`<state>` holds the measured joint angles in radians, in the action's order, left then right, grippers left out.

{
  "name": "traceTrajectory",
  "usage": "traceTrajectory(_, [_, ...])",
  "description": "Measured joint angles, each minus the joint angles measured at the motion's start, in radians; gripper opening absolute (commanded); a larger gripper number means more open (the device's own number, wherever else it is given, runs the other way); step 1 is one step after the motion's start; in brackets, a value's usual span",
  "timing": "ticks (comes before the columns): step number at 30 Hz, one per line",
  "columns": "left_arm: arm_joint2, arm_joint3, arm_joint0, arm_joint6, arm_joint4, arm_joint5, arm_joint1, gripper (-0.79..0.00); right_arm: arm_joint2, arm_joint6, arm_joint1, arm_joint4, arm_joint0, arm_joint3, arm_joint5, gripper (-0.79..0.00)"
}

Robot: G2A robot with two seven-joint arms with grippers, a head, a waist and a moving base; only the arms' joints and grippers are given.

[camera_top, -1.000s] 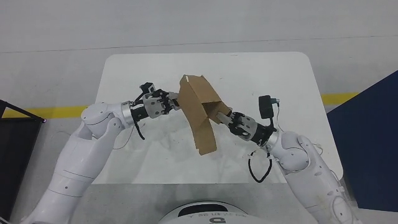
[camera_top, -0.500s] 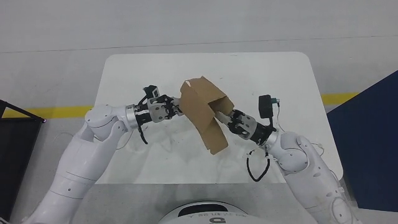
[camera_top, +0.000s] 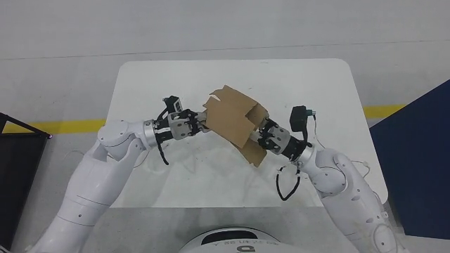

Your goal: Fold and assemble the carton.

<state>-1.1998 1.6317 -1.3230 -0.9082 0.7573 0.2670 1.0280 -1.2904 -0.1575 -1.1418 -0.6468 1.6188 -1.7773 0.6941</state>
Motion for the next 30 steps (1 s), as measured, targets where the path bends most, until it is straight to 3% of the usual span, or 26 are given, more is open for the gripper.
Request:
traceTrajectory(11, [-0.009, 0.014, -0.014, 0.008, 0.018, -0.099, 0.006, -0.785, -0.006, 0.043, 0.001, -0.041, 0.010, -0.014, -0.015, -0.006])
traceTrajectory(18, [-0.040, 0.039, -0.044, -0.006, 0.040, -0.243, 0.008, -0.785, -0.019, 0.106, 0.002, -0.054, 0.021, -0.036, 0.016, -0.046])
traceTrajectory(21, [-0.051, 0.052, -0.054, -0.016, 0.047, -0.279, 0.009, -0.785, -0.028, 0.155, 0.002, -0.037, 0.030, -0.044, 0.037, -0.012])
traceTrajectory(27, [-0.067, 0.060, -0.070, -0.017, 0.013, -0.333, 0.009, -0.785, -0.108, 0.294, 0.004, 0.152, 0.072, -0.048, 0.118, -0.025])
traceTrajectory(30, [-0.067, 0.056, -0.074, -0.023, 0.028, -0.331, 0.010, -0.785, -0.104, 0.250, 0.012, 0.346, 0.107, -0.052, 0.217, -0.065])
